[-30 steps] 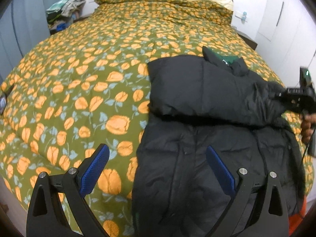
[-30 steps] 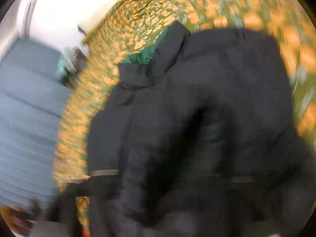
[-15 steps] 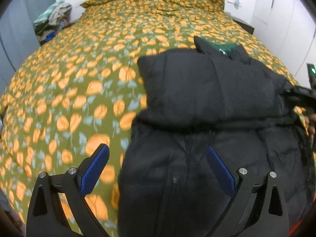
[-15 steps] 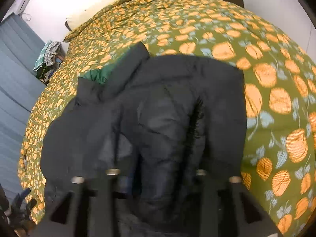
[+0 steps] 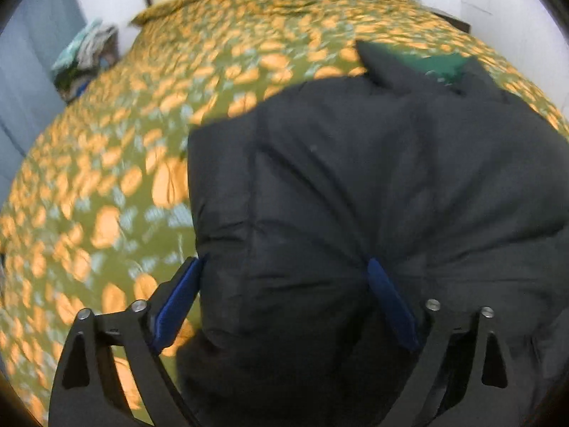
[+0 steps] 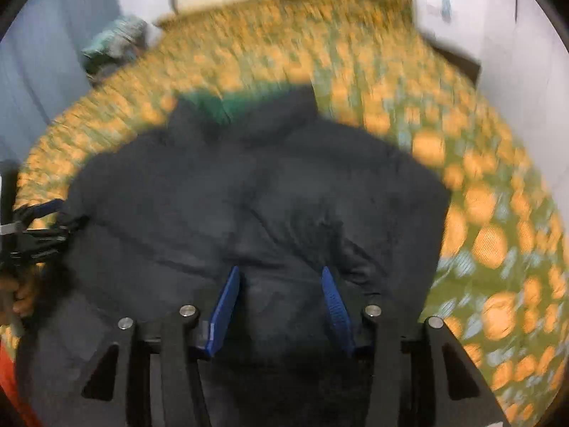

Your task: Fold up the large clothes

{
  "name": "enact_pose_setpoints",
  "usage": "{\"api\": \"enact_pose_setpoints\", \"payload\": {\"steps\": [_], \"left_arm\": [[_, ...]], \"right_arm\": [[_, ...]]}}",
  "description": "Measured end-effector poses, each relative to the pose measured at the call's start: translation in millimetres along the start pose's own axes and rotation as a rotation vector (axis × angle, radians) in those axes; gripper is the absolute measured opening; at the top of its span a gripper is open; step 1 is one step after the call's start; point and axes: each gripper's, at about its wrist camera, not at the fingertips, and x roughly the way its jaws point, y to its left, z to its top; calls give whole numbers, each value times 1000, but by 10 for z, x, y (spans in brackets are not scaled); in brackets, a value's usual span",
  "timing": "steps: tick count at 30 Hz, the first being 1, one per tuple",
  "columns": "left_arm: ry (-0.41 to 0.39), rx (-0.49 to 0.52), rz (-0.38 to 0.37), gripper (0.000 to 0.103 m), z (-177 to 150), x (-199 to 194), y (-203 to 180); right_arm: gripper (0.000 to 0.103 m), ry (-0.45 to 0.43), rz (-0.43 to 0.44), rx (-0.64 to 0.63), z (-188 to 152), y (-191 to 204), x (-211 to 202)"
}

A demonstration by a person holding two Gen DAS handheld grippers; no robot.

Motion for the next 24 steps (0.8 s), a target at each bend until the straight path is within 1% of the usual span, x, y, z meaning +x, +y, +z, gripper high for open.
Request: {"api": "enact_pose_setpoints", "payload": {"steps": [1,2,4,5,7,9,11,12,14,15,17,21,24], "left_arm": [[12,-21,-12,97,-3,18,22],[23,-39,-24,97,-3,16,52],[26,-10,-17,96,21,-64,52],[24,7,-15,92,41,-117,40],[-7,21,-33,91,131,-319,34],[-54,-8,-64,93,258,-461,45],[-78,-51,-75,93,453,-455,23],[-73,-56,-74,93,522,-386,-9],[-26,-58,-32,94,648,-65,-79],[-6,-70,-21,94,666,83,-76],[9,-125,-13,99,682,323,-24],[50,-173,-20,102,731,601,16],[36,-181,-29,102,686,703,29]], "right_arm": [[48,19,21,33,-35,-49,132],[48,14,25,54,-45,-70,187],[48,6,22,74,-49,-80,211],[49,7,20,77,-48,-81,206],[49,7,26,71,-60,-95,207],[48,3,39,72,-96,-99,240],[48,-3,50,78,-112,-119,251],[48,-5,50,81,-128,-108,257],[48,-11,49,82,-151,-93,254],[48,-13,49,81,-165,-93,257],[48,-21,53,79,-192,-92,251],[48,-30,58,75,-225,-110,273],[48,-43,63,87,-255,-123,290]]}}
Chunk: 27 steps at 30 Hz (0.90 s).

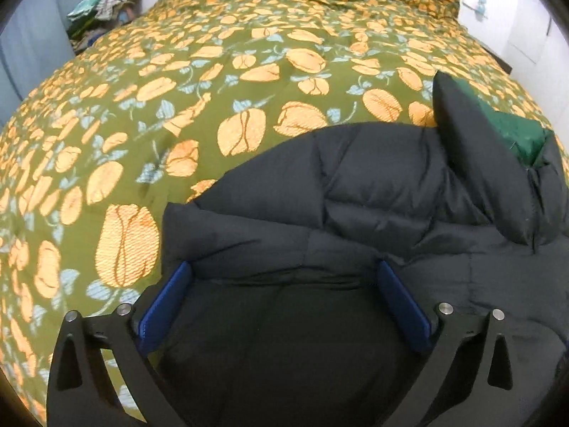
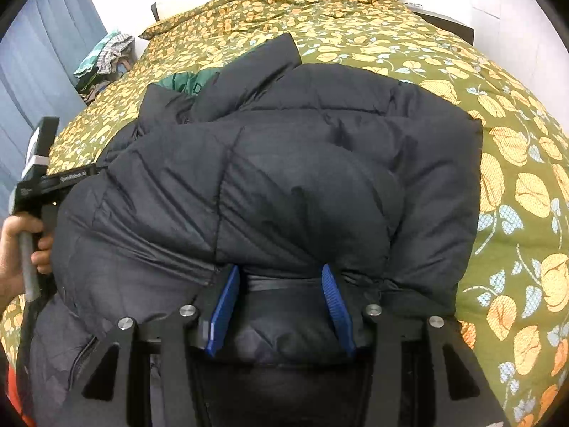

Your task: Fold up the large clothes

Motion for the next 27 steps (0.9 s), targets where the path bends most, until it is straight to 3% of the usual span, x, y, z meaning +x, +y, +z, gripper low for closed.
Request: {"api": "enact_pose_setpoints", "payload": {"steps": [7,9,12,14,16,17,22,25,27], "left_arm": [[15,10,-16,102,54,-67,35],[22,37,-30,102,62,-263,71],[-29,85,-75,102,-95,-770,155],[-63,146,-107,102,-358,-1158,175],[-59,207,-124,102,-664,-1380,152],[-53,235,-130,102,-877,-1480,136],[25,316,-135,102,-1813,-1604,27],[-30,316,-99,102,-2169,-1564,14],[-79,312,-96,103,-2237,-1530,7]], "right_arm": [[48,-5,-40,-9,-4,59,41],[49,-3,-52,-20,1,79,27],[51,-13,-58,-43,2,134,-98],[54,-7,-79,-51,-19,205,-297],[72,-16,-63,-53,-106,282,-545],[74,-9,-54,-68,-181,355,-676],[74,110,-29,-182,-779,772,-998],[76,156,-21,-195,-1288,967,-1035],[79,126,-39,-183,-1509,998,-981]]}}
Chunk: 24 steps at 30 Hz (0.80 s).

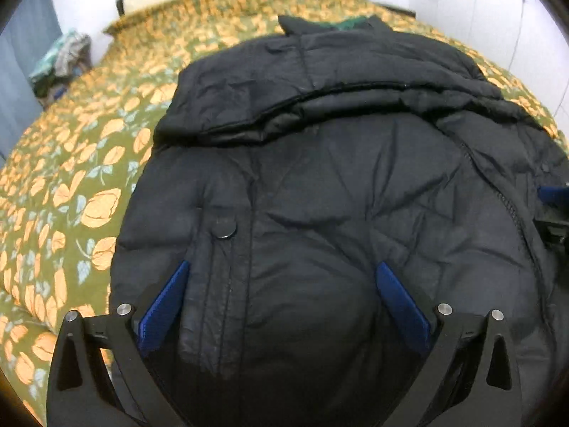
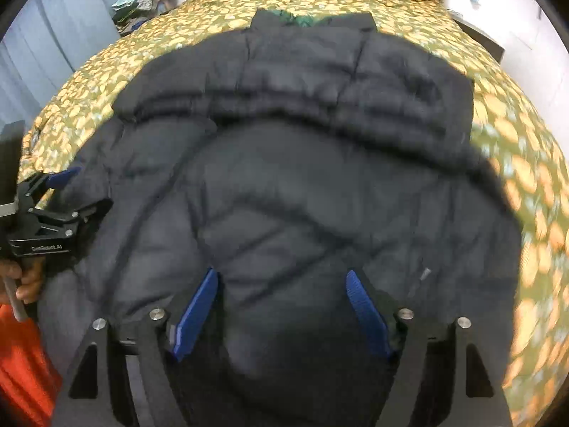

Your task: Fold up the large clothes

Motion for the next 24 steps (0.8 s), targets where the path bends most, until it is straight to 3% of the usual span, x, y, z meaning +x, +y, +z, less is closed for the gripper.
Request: {"api": "enact_pose_setpoints", "payload": {"steps": [2,7,24], "left_arm": [[-2,-23,-10,103,-1,58,10],[-33,-30,-3,103,-46,45,-13],[-33,-26,26,103,-140,55,-80]], "right_arm": [[81,-96,-6,8,-151,0,58],[82,-170,11,39,-268,-37,88],[83,-180,-6,35,-302,-39,169]]}}
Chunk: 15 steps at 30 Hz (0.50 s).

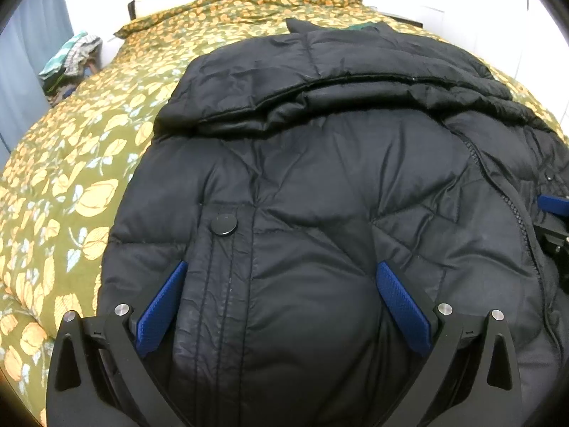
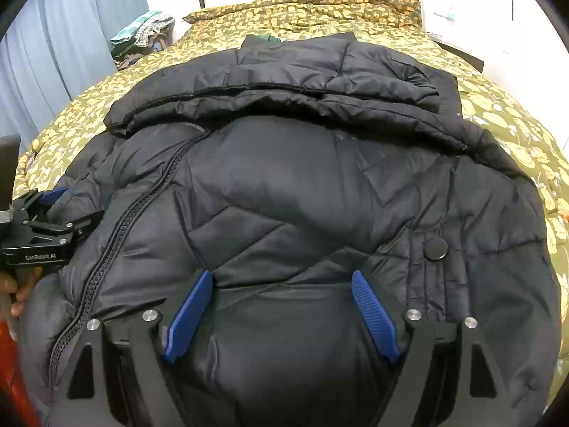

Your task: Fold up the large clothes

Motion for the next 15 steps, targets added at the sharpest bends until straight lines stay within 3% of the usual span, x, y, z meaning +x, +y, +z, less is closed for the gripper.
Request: {"api": "enact_pose_setpoints", "payload": {"steps": [15], "left_arm": [[48,-30,12,103,38,32,-31]], "right_arm": [[83,-22,15,4,-31,-41,-21]]}}
